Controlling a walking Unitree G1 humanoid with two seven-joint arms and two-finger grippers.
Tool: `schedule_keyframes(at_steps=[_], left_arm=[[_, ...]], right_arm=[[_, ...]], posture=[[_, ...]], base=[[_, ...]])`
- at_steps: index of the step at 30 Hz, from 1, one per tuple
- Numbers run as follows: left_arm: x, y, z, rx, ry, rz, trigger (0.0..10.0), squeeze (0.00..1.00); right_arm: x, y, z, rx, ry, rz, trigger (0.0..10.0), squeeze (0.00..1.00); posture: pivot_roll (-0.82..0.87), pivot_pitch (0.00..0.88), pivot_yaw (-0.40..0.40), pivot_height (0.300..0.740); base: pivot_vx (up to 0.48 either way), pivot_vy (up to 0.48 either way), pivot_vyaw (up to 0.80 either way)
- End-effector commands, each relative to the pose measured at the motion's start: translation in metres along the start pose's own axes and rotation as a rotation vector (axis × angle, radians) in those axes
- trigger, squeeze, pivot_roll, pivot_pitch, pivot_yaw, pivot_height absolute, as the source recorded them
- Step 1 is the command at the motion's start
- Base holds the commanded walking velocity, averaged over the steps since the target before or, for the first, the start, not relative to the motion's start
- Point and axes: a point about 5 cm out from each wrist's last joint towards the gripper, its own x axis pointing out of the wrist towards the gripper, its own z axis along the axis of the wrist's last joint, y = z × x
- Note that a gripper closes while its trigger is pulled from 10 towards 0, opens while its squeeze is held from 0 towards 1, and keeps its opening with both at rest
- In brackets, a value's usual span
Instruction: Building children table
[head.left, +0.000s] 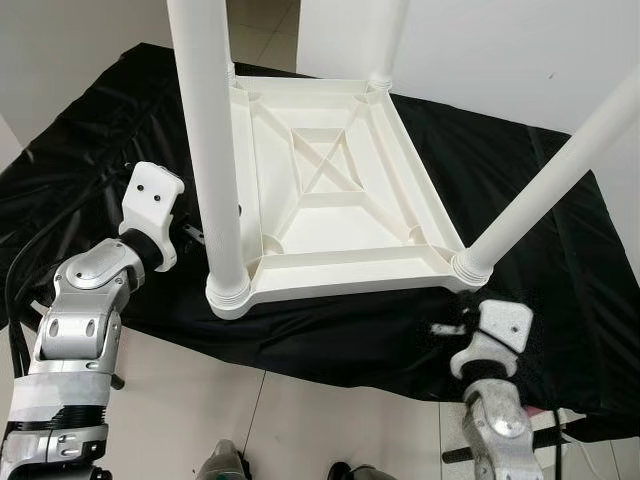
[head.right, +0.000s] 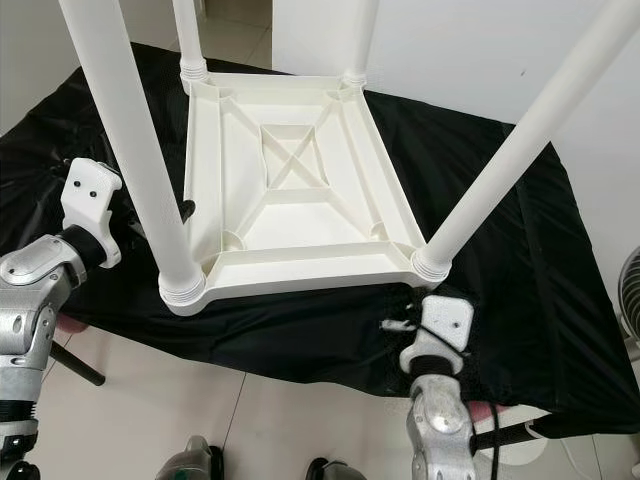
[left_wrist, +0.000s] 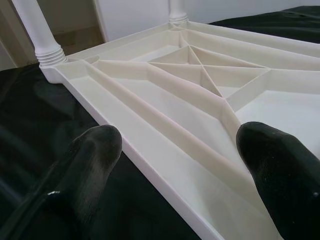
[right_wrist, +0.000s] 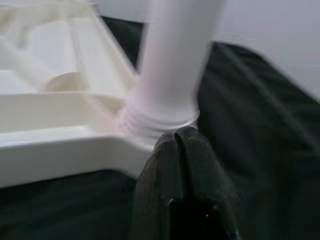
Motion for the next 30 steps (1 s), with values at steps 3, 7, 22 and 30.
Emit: schedule_keyframes(at_steps=[3, 7, 22, 30], left_arm=[[0.005, -0.015, 0.002, 0.001, -0.028, -0.052, 10.0, 0.0], [0.005, -0.02, 0.001, -0.004, -0.031, -0.066, 10.0, 0.0], [0.004, -0.035, 0.006, -0.031, -0.056, -0.12, 10.0, 0.0], [0.004, -0.056, 0.012, -0.063, -0.081, -0.186, 10.0, 0.0]], right_arm=[[0.011, -0.018, 0.01, -0.059, -0.059, -0.151, 10.0, 0.0], [0.021, -0.021, 0.014, -0.065, -0.075, -0.205, 10.0, 0.0], [0.065, -0.02, 0.021, -0.024, -0.106, -0.243, 10.0, 0.0], [0.109, -0.004, 0.03, 0.101, -0.096, -0.196, 10.0, 0.0]], posture=[[0.15, 0.105, -0.051, 0.74], [0.15, 0.103, -0.054, 0.74], [0.16, 0.12, -0.057, 0.74], [0.18, 0.134, -0.049, 0.74]], base=[[0.0, 0.0, 0.0], [0.0, 0.0, 0.0], [0.0, 0.0, 0.0], [0.0, 0.0, 0.0]])
